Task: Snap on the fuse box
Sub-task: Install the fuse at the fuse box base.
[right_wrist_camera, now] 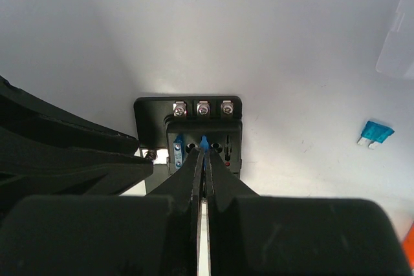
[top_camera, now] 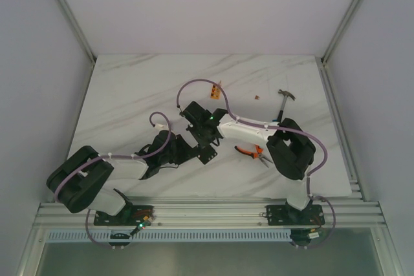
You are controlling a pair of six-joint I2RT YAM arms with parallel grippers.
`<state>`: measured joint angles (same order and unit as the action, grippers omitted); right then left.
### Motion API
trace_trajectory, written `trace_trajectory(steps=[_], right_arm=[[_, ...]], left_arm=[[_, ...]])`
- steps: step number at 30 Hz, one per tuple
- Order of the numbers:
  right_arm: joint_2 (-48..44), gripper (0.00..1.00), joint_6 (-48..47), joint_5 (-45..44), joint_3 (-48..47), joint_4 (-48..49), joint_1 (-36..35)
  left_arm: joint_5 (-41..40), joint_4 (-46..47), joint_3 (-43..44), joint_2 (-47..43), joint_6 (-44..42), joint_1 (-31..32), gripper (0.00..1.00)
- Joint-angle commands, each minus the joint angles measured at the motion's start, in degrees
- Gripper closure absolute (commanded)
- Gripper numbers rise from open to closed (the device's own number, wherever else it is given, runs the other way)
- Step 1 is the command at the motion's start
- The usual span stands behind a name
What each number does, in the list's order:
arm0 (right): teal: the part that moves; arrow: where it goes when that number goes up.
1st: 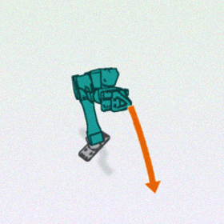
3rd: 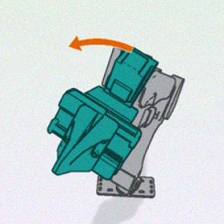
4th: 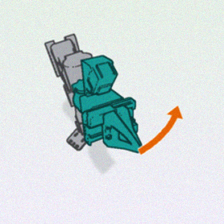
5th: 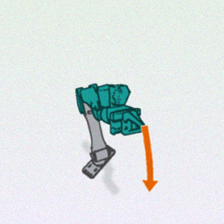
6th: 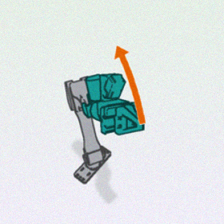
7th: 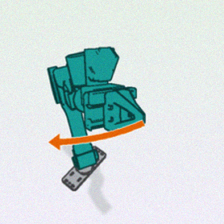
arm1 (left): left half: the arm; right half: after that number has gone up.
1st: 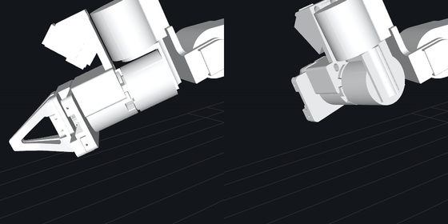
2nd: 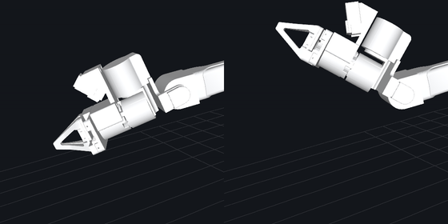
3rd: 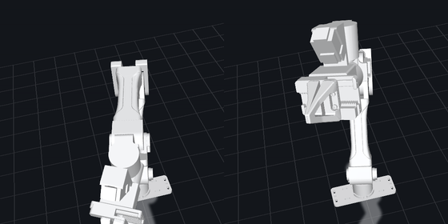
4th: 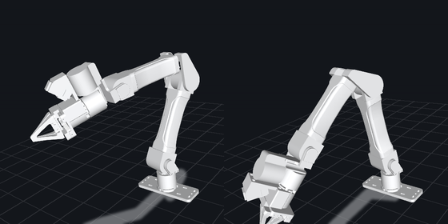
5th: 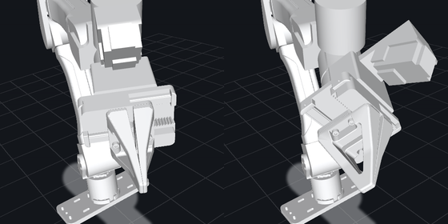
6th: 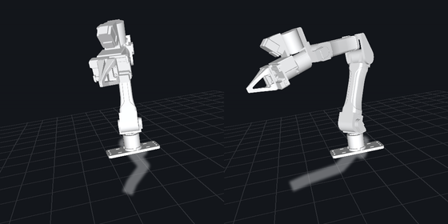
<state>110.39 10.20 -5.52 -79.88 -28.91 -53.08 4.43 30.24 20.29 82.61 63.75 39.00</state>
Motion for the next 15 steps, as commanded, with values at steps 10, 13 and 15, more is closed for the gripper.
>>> trace_trajectory(steps=[10, 13, 15], right_arm=[[12.32, 1.00, -2.37, 1.95, -0.05, -5.08, 0.26], [14.63, 1.00, -2.14, 1.40, 0.03, -4.89, 0.26], [16.13, 1.00, -2.03, 0.87, 0.19, -4.80, 0.41]], left_arm=[[-0.79, -4.54, -0.56, 2.12, -1.37, 0.10, 0.69], [-0.98, -4.42, -0.89, 1.88, -1.17, 0.13, 0.69], [-1.13, -4.45, -1.12, 1.54, -1.09, 0.11, 0.69]])
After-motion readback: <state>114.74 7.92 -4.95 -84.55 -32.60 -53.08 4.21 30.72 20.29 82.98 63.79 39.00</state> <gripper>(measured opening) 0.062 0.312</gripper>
